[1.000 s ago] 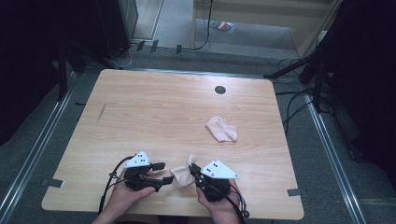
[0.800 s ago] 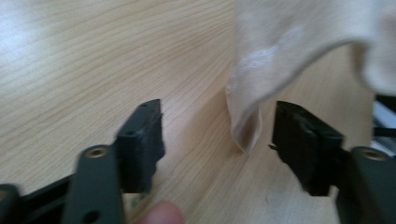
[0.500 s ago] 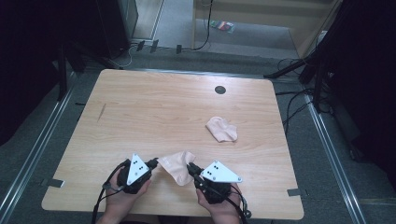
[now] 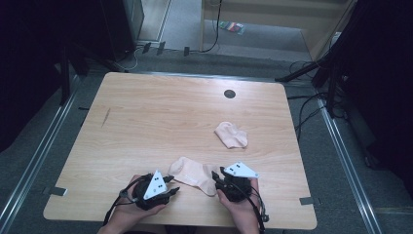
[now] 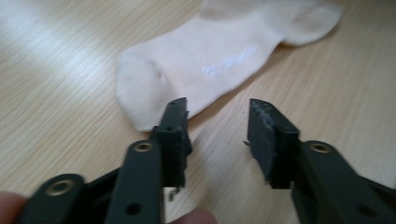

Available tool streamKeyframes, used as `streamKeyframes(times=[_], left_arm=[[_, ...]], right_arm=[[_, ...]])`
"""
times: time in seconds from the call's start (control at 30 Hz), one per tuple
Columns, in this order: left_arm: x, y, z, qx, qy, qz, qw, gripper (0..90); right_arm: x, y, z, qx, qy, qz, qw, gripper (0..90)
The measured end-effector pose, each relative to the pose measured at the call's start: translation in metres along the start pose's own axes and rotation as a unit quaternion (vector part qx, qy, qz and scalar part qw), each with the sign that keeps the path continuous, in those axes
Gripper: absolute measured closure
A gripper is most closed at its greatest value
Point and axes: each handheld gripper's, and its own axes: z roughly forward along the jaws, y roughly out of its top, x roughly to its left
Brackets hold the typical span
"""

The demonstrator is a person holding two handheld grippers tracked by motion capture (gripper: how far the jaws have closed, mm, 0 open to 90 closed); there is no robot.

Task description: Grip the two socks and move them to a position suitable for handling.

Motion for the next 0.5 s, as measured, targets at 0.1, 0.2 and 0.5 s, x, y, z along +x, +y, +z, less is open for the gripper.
streamKeyframes(times=[0.1,0.2,0.5], left_arm=[[0.007,0.001,-0.004,-0.024,-0.005,-0.034,0.9991,51.5],[0.024,-0.001,-0.005,-0.037,0.022,-0.102,0.9939,50.1],[0.042,0.000,0.009,-0.037,0.039,-0.163,0.9851,61.0]], right_arm=[[-0.003,0.001,-0.004,-0.010,-0.013,0.014,0.9998,52.1],[-0.002,-0.001,-0.009,-0.017,-0.013,0.032,0.9993,51.6],[0.012,-0.019,0.009,0.057,-0.049,0.036,0.9966,51.8]])
